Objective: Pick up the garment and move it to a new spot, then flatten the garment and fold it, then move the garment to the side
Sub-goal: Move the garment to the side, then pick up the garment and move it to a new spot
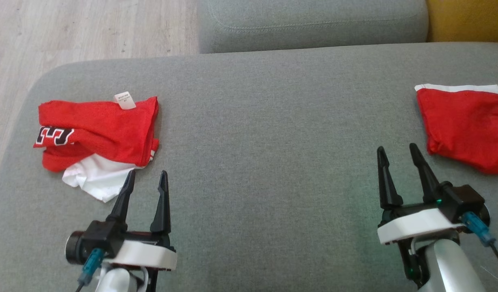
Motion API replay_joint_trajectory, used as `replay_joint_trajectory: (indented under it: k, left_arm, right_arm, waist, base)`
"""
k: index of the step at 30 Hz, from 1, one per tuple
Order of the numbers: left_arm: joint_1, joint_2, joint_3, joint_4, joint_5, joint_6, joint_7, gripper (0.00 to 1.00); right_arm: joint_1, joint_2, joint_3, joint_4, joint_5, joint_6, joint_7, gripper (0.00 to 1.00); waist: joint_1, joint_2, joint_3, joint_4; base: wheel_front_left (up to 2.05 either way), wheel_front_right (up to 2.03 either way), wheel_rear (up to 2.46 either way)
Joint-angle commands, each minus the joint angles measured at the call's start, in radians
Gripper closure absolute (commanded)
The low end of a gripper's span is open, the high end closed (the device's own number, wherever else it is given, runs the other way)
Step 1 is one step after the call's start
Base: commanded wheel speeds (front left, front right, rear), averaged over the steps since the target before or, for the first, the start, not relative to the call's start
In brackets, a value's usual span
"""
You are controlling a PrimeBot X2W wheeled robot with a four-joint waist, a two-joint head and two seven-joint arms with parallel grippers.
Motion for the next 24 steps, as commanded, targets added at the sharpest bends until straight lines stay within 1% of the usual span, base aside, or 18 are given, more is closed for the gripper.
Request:
replay_joint_trajectory:
  k: [1,8,13,17,24]
  left_arm:
    - [-0.02,0.004,0.025,-0.032,-0.006,0.004,-0.005,0.0]
    - [-0.019,0.004,0.029,-0.038,-0.006,0.008,-0.005,0.0]
    - [-0.014,0.004,0.03,-0.035,-0.008,0.009,-0.005,0.0]
    - [-0.006,0.004,0.028,-0.037,-0.009,0.015,-0.005,0.0]
    - [0.016,0.004,0.033,-0.036,0.003,0.021,-0.005,0.0]
  right_arm:
    - [-0.025,-0.003,0.024,-0.042,0.004,-0.001,-0.013,0.0]
    - [-0.014,-0.003,0.019,-0.05,0.018,-0.001,-0.014,0.0]
    - [-0.003,-0.003,0.028,-0.05,0.03,-0.001,-0.014,0.0]
    - [0.01,-0.003,0.056,-0.052,0.037,-0.001,-0.014,0.0]
    - [0.03,-0.003,0.104,-0.052,0.05,-0.001,-0.014,0.0]
  waist:
    - [0.0,0.0,-0.002,0.002]
    - [0.0,0.0,-0.011,0.013]
    - [0.0,0.0,-0.024,0.038]
    - [0.0,0.0,-0.038,0.079]
    - [0.0,0.0,-0.066,0.187]
  base:
    - [0.0,0.0,0.0]
    - [0.0,0.0,0.0]
    - [0.0,0.0,0.0]
    - [0.0,0.0,0.0]
    - [0.0,0.0,0.0]
